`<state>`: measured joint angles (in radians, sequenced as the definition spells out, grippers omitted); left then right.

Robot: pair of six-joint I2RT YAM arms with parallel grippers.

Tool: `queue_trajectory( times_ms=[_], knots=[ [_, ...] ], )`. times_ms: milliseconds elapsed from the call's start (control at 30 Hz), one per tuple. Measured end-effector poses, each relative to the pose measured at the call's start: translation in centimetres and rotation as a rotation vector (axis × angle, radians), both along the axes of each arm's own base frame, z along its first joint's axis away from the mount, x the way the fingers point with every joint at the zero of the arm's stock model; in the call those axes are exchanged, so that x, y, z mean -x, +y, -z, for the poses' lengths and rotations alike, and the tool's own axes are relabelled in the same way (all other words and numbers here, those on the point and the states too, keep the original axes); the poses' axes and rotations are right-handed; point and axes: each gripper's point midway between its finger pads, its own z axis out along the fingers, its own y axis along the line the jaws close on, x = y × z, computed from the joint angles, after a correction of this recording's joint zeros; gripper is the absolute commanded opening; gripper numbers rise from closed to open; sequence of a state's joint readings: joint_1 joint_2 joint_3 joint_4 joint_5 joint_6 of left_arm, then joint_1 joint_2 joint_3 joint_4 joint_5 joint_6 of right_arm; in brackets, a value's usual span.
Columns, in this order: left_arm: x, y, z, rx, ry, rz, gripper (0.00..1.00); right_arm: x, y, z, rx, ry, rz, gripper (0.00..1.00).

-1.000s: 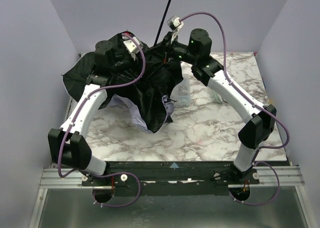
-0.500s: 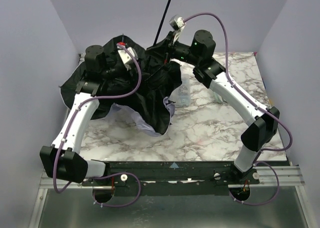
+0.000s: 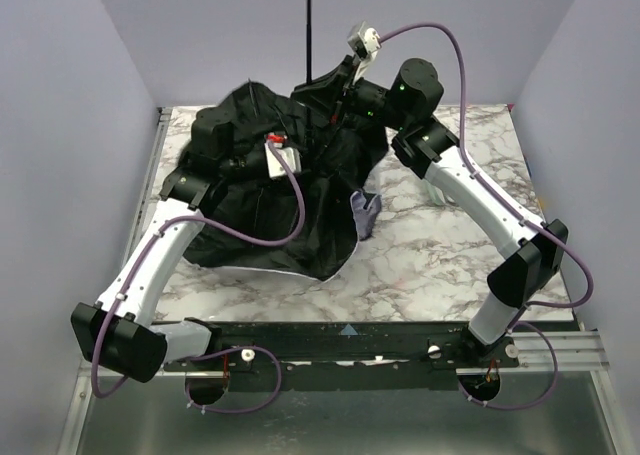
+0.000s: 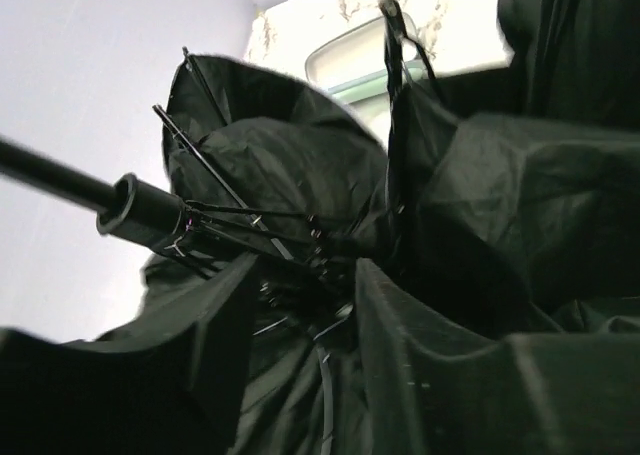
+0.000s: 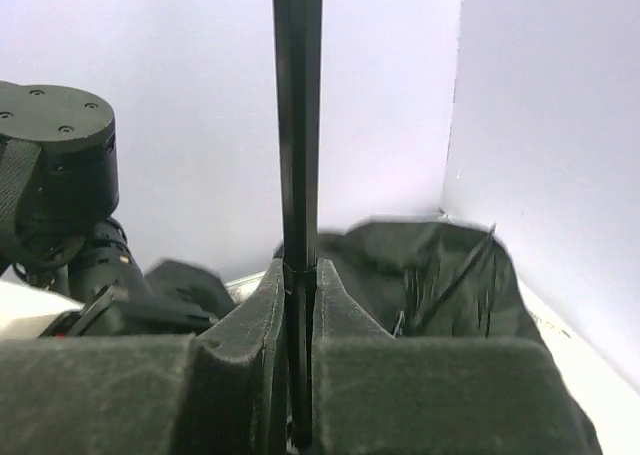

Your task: Open the umbrella

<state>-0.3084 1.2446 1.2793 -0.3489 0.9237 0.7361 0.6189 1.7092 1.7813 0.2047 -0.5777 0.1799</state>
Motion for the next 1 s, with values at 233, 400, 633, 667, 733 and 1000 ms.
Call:
queue_trajectory(
  times_ms=[233,400,633,667,733,1000],
  knots=[
    [0.8,-2.5,-0.1,-0.058,-0.106,0.089,0.28,0.1,0.6,0.6,0.028,-0.018,0.019,0.00],
    [0.9,-2.7,-1.3,-0.061,-0.175,0.112,0.38,-0.5,0.3,0.6,0.033,-0.038,0.062,0.00],
    [1.9,-1.3,-1.4,-0.034,-0.181,0.082,0.38,-0.4,-0.2,1.4,0.055,-0.047,0.080,0.00],
    [1.9,-0.8,-1.4,-0.022,-0.178,0.064,0.37,-0.3,-0.3,1.6,0.058,-0.047,0.080,0.00],
    [1.7,0.3,-1.9,0.020,-0.175,0.018,0.34,-0.1,-0.5,1.9,0.064,-0.045,0.080,0.00],
    [1.8,0.4,-6.0,0.100,-0.216,0.035,0.24,0.1,-0.6,2.6,0.075,-0.037,0.080,0.00]
  ],
)
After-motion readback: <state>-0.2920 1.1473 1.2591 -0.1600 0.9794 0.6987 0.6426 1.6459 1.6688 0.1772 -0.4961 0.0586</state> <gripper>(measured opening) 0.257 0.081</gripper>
